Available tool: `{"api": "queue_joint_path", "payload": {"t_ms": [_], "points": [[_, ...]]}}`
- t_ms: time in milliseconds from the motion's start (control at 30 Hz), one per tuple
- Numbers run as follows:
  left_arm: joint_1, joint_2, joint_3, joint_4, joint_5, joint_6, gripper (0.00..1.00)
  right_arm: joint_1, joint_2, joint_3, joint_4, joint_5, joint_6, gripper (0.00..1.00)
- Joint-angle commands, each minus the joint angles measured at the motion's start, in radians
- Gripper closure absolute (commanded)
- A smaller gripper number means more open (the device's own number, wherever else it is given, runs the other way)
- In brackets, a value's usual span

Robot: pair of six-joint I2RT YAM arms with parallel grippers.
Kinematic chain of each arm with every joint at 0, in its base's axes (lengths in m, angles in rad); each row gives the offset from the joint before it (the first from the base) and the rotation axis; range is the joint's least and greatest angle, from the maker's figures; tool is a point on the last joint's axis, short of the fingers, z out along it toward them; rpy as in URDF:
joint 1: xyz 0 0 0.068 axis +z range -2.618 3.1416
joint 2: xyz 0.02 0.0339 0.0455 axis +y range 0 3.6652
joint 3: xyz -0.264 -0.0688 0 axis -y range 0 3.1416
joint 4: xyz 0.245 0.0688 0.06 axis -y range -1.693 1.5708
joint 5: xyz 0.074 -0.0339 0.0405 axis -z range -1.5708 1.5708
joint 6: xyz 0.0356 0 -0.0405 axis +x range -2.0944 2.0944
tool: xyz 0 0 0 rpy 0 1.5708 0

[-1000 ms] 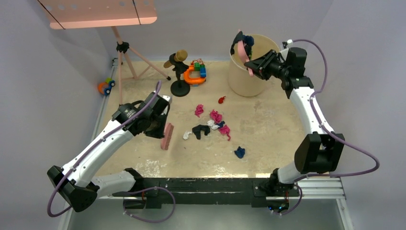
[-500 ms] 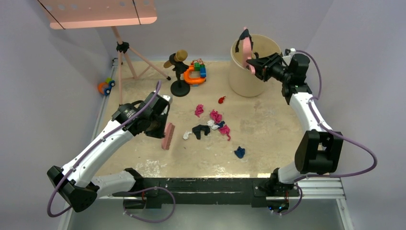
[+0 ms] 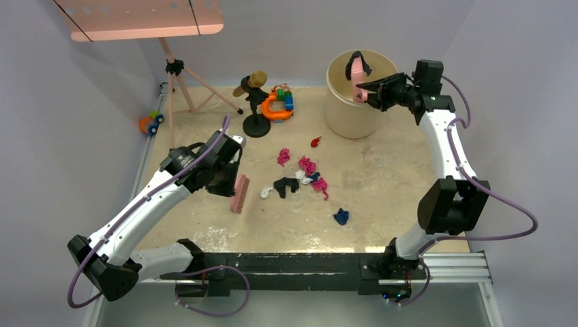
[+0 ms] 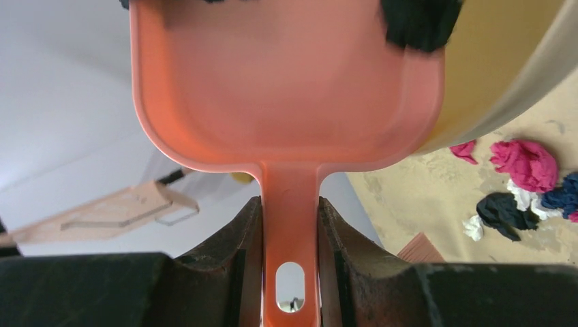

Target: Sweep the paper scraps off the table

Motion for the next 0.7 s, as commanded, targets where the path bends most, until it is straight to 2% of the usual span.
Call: {"api": "queue_joint_path", "payload": {"t_ms": [0,433,533,667], "points": [[0.001,-0.003,0.008,0.029,0.002,-0.017,1.00,-0.008,0.067,0.136,-0.247,0.076,0.005,1.00],[0.000,0.009,0.018,0.037,0.004,-0.017,1.00,-0.014,0.057,0.208,-0.257,0.093,-0.030,1.00],[0.001,0.013,0.021,0.045,0.007,-0.018,1.00,-0.014,0.049,0.231,-0.184,0.063,-0.102,1.00],[0.001,0.012,0.025,0.075,0.021,-0.016,1.00,-0.014,0.016,0.270,-0.147,0.070,-0.288,1.00]]}}
